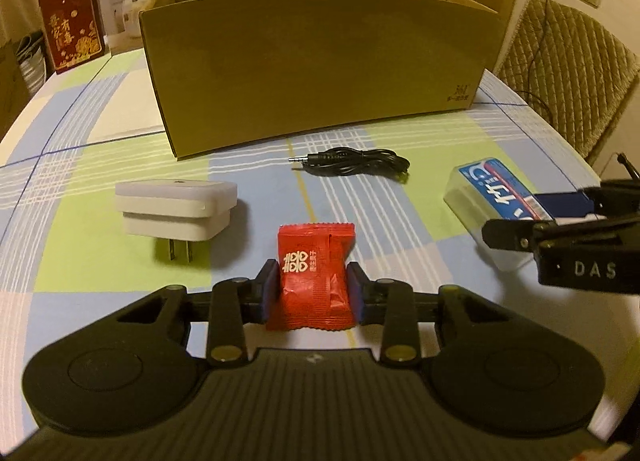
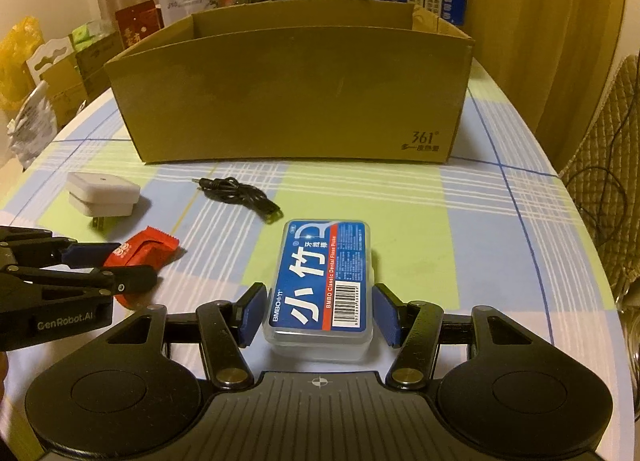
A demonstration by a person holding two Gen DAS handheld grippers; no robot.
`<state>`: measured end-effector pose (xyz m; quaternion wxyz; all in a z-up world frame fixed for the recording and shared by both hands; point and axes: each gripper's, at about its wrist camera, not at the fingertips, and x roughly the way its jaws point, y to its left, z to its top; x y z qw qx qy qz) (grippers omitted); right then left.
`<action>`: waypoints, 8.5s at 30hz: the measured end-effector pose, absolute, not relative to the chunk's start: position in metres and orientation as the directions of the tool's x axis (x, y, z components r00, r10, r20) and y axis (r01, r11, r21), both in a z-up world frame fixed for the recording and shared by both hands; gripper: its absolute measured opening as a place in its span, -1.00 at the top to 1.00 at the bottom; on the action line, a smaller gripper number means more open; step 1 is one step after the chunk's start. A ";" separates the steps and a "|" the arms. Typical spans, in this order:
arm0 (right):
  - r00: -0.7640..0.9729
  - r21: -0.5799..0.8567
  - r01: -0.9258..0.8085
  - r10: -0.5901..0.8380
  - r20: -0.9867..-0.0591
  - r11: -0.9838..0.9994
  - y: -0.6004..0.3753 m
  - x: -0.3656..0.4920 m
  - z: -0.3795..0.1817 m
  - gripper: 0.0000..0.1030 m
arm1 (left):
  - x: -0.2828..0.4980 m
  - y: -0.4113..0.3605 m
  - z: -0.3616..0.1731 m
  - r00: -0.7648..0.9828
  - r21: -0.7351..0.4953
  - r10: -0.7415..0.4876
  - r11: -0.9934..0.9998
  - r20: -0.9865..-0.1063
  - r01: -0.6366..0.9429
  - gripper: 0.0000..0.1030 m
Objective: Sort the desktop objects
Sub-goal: 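Grasp the red candy packet with the left gripper while the right gripper grasps the toothpick case, then lift and carry the red candy and toothpick case toward the cardboard box, then open both grippers to drop the red candy and toothpick case inside, then withdraw both grippers back over the white plug adapter and black cable, then grasp the white plug adapter with the left gripper while the right gripper grasps the black cable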
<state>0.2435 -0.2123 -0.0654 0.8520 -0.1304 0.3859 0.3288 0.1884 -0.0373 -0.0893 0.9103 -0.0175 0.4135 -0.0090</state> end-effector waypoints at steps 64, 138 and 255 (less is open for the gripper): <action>0.599 0.011 -0.662 0.537 -0.594 0.750 -0.231 0.185 0.054 -0.04 | 0.126 -0.050 0.034 0.767 -0.024 0.004 0.999 -0.642 -0.025 0.54; 0.507 0.037 -0.716 0.556 -0.659 0.697 -0.099 0.408 0.083 -0.60 | 0.364 0.038 0.045 0.721 -0.033 -0.008 0.999 -0.693 -0.020 0.04; 0.236 0.055 -0.897 0.581 -0.779 0.438 -0.124 0.287 -0.083 0.80 | 0.223 0.033 -0.078 0.680 0.091 -0.149 0.948 -0.717 0.304 -0.76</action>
